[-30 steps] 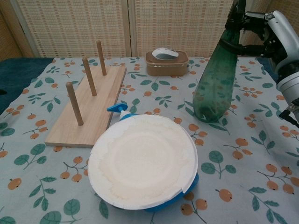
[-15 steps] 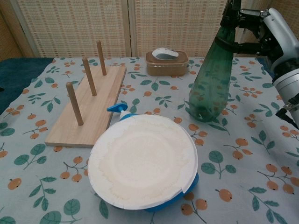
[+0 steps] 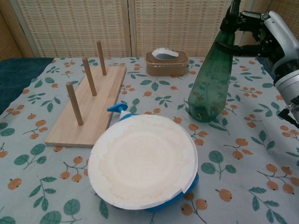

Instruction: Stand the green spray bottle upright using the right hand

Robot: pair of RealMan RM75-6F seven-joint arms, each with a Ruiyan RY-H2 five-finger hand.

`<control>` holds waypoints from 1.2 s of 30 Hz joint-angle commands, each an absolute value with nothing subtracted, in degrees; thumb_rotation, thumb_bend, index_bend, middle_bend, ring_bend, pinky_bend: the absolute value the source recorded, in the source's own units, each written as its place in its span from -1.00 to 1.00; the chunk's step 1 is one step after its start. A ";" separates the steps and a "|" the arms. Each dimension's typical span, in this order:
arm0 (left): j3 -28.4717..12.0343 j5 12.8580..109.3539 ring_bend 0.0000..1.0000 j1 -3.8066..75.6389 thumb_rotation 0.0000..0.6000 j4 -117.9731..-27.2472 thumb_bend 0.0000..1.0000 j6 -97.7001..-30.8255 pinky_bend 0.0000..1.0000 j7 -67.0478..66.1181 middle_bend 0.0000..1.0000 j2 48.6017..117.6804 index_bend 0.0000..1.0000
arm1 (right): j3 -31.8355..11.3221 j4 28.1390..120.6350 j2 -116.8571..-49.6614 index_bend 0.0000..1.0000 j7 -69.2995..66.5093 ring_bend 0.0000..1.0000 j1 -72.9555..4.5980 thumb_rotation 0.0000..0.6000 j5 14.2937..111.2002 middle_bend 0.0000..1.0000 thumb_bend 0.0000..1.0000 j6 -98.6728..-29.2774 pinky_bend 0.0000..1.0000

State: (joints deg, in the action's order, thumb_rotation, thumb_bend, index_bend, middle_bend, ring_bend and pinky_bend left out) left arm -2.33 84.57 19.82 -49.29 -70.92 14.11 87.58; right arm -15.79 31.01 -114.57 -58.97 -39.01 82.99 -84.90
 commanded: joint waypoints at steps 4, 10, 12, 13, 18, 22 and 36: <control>-2.37 84.62 -1.00 19.77 1.00 -48.97 -0.61 -71.10 -1.00 14.55 -1.00 87.62 -1.00 | -14.79 31.31 -114.10 -0.11 -58.95 -0.74 -38.69 1.00 83.78 0.01 -1.00 -84.98 -0.88; -2.45 84.65 -1.00 19.79 1.00 -48.81 -0.61 -71.24 -1.00 15.01 -1.00 87.59 -1.00 | -13.40 33.53 -112.18 -0.52 -57.36 -0.91 -37.16 1.00 84.54 -0.22 -1.00 -85.34 -0.97; -2.45 84.70 -1.00 19.81 1.00 -48.90 -0.61 -71.30 -1.00 14.99 -1.00 87.53 -1.00 | -13.11 34.36 -111.37 -0.61 -56.70 -0.95 -36.71 1.00 84.68 -0.26 -1.00 -85.38 -0.99; -2.44 84.73 -1.00 19.77 1.00 -48.96 -0.61 -71.38 -1.00 15.00 -1.00 87.50 -1.00 | -12.86 34.91 -110.77 -0.65 -56.29 -0.97 -36.42 1.00 84.77 -0.30 -1.00 -85.18 -0.99; -2.46 84.76 -1.00 19.61 1.00 -49.07 -0.61 -71.74 -1.00 15.01 -1.00 87.41 -1.00 | -12.14 37.44 -108.75 -0.82 -55.57 -1.00 -35.18 1.00 85.00 -0.45 -1.00 -84.94 -1.00; -2.82 84.47 -1.00 19.54 1.00 -49.15 -0.61 -71.99 -1.00 15.44 -1.00 87.20 -1.00 | -11.14 39.86 -107.03 -0.90 -53.84 -1.00 -33.50 1.00 85.46 -0.53 -1.00 -85.58 -1.00; -4.01 83.47 -1.00 18.94 1.00 -49.33 -0.61 -73.38 -1.00 16.68 -1.00 86.72 -1.00 | -3.96 50.30 -94.02 -0.98 -36.13 -1.00 -20.41 1.00 84.46 -0.66 -1.00 -85.66 -1.00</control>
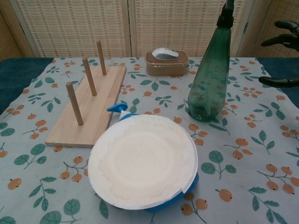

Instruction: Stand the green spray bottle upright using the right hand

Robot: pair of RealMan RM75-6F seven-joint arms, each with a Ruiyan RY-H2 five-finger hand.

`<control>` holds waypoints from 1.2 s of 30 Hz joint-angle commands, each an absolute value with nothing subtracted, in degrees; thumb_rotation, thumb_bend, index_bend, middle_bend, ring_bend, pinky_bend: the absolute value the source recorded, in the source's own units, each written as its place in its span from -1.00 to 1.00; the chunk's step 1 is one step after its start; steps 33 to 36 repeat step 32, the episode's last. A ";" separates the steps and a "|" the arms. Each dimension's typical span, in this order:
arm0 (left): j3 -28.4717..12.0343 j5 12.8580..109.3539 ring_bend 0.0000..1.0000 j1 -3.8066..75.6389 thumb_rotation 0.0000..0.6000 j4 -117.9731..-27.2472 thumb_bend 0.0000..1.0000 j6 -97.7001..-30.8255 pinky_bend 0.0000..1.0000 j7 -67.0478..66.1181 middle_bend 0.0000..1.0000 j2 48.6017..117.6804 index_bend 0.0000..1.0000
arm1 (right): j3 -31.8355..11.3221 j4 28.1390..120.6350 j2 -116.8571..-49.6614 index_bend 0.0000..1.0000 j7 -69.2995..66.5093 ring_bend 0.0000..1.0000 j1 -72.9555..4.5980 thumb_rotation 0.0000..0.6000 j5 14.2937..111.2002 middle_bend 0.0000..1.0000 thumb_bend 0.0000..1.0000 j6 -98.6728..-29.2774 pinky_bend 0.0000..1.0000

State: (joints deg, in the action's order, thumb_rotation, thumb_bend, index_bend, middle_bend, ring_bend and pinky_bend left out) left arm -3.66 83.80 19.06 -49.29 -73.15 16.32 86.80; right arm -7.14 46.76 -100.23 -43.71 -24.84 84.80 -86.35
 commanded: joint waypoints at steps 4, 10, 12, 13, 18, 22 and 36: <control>-4.40 83.09 -1.00 18.82 1.00 -48.99 -0.61 -73.49 -1.00 17.40 -1.00 86.69 -1.00 | -0.28 55.02 -84.48 -0.82 -24.87 -1.00 -17.09 1.00 83.64 -0.68 -1.00 -81.07 -1.00; -4.42 82.99 -1.00 18.80 1.00 -48.83 -0.61 -73.38 -1.00 16.86 -1.00 86.79 -1.00 | -3.04 57.51 -81.82 -0.88 1.70 -1.00 -13.44 1.00 77.51 -0.79 -1.00 -84.02 -1.00; -4.53 82.86 -1.00 18.72 1.00 -48.77 -0.61 -73.43 -1.00 16.85 -1.00 86.80 -1.00 | -4.32 55.87 -83.66 -0.91 3.26 -1.00 -12.79 1.00 76.74 -0.81 -1.00 -85.62 -1.00; -4.61 82.78 -1.00 18.71 1.00 -48.78 -0.61 -73.46 -1.00 16.90 -1.00 86.79 -1.00 | -4.44 55.68 -83.91 -0.93 3.02 -1.00 -12.63 1.00 76.80 -0.83 -0.99 -85.65 -1.00; -5.13 82.46 -1.00 18.87 1.00 -49.04 -0.61 -73.49 -1.00 17.30 -1.00 86.52 -1.00 | -5.25 56.06 -83.79 -0.96 2.60 -1.00 -12.86 1.00 77.41 -0.85 -0.95 -84.80 -1.00; -5.25 82.60 -1.00 18.97 1.00 -49.53 -0.61 -73.77 -1.00 17.17 -1.00 86.30 -1.00 | -5.94 57.61 -83.11 -0.96 2.74 -1.00 -13.05 1.00 77.86 -0.85 -0.95 -84.57 -1.00; -5.26 82.61 -1.00 18.89 1.00 -49.68 -0.61 -74.01 -1.00 16.74 -1.00 86.34 -1.00 | -6.84 58.24 -83.68 -0.94 3.07 -1.00 -13.76 1.00 78.36 -0.85 -0.95 -82.40 -1.00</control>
